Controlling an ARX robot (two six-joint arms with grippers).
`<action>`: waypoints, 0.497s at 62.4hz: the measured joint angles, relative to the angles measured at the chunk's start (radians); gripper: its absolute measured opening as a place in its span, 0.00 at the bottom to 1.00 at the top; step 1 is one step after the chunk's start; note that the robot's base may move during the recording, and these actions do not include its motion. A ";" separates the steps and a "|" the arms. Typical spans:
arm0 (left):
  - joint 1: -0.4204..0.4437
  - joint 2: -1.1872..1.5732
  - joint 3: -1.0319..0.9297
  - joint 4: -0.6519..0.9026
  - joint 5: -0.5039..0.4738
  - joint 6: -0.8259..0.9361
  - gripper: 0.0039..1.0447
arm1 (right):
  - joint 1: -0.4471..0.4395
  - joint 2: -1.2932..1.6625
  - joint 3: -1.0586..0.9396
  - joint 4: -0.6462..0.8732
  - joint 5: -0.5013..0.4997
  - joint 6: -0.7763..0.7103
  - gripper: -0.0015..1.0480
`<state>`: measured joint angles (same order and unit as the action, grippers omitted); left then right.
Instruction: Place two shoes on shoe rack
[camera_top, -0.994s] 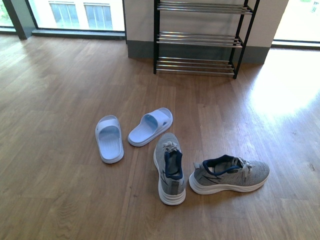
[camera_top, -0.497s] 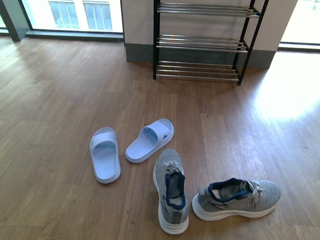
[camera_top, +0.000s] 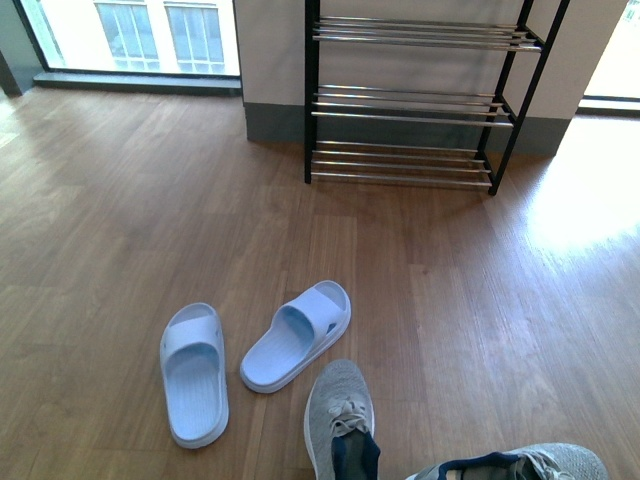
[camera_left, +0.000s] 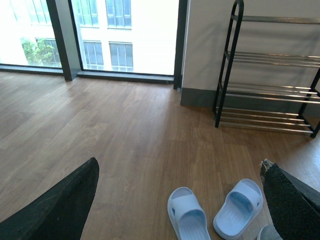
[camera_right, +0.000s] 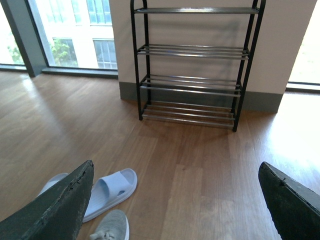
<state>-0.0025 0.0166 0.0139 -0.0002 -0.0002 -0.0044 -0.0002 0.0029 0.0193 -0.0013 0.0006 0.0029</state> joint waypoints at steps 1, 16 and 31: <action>0.000 0.000 0.000 0.000 0.000 0.000 0.91 | 0.000 0.000 0.000 0.000 0.000 0.000 0.91; 0.000 0.000 0.000 0.000 0.000 0.000 0.91 | 0.000 0.000 0.000 0.000 0.000 0.000 0.91; 0.000 0.000 0.000 0.000 0.000 0.000 0.91 | 0.051 0.151 0.027 -0.017 0.328 0.133 0.91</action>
<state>-0.0025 0.0166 0.0139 -0.0002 -0.0002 -0.0044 0.0513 0.1535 0.0460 -0.0181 0.3290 0.1356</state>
